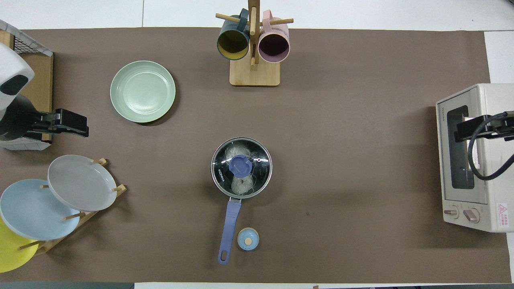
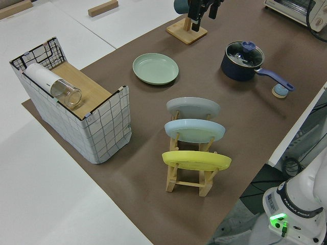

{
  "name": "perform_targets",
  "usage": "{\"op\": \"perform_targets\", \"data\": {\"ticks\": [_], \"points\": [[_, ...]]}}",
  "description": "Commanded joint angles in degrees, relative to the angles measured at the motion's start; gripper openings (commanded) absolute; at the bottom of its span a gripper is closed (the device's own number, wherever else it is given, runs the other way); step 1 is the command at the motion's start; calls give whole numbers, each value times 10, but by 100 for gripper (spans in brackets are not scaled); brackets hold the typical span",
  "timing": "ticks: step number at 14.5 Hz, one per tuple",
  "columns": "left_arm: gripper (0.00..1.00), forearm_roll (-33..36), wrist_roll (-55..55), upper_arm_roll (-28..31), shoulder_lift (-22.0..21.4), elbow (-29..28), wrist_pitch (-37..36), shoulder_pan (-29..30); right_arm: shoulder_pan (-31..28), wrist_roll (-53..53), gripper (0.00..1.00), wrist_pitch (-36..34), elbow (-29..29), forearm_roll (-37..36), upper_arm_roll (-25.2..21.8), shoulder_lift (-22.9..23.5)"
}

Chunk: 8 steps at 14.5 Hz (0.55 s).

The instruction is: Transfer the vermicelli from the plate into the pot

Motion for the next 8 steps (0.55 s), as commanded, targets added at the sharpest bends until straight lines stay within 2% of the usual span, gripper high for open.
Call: {"op": "perform_targets", "data": {"ticks": [1,8], "points": [[100,9,2,1,-14,-12,0,0,-2,-8,100,-7,4,11,3,-2],[100,9,2,1,-14,-12,-1,0,1,-8,100,-7,6,11,7,-1]]}}
